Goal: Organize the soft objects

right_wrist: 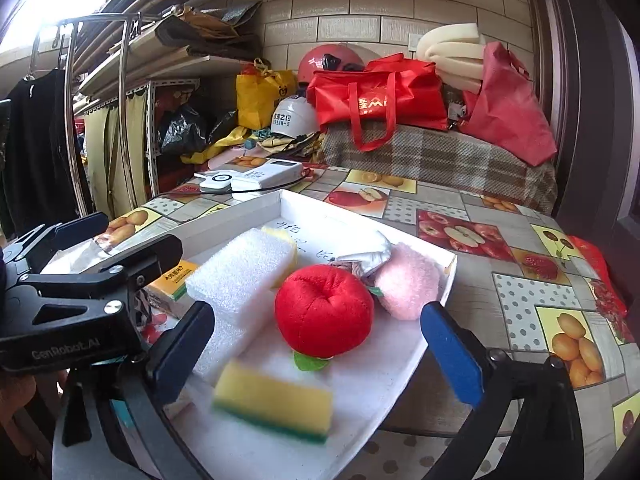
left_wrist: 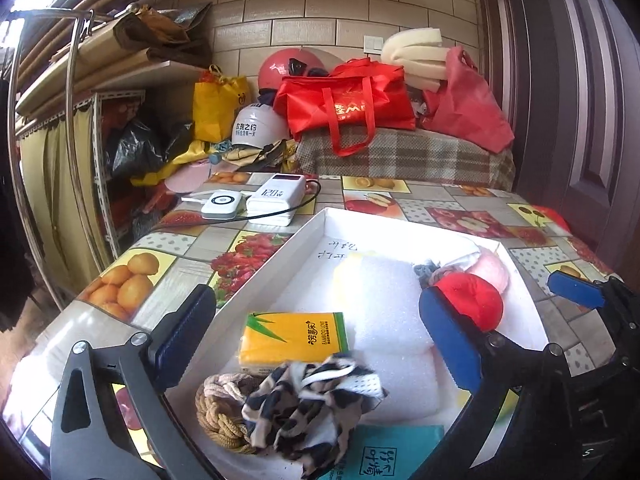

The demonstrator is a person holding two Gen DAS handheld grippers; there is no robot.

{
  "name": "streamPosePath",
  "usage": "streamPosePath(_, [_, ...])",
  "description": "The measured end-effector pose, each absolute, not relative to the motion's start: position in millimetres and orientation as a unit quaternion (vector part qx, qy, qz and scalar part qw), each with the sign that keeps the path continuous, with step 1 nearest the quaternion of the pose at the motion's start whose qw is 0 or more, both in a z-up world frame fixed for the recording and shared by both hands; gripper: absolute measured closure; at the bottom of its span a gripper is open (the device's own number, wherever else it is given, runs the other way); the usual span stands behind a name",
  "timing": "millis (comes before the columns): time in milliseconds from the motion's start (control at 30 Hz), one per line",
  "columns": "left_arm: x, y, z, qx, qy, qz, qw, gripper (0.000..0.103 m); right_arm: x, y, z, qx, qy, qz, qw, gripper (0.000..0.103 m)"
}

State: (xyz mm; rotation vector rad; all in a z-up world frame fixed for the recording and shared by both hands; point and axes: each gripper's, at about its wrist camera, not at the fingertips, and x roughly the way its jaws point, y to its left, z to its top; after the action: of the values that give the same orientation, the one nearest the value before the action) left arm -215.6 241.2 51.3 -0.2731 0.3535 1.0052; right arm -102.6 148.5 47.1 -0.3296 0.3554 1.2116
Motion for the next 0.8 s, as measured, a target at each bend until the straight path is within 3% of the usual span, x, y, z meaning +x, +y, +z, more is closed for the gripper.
streamPosePath(800, [-227, 215, 60, -0.127, 0.122, 0.455, 0.873, 0.000, -114, 112, 56, -0.118, 0.106, 0.498, 0.852, 0.000])
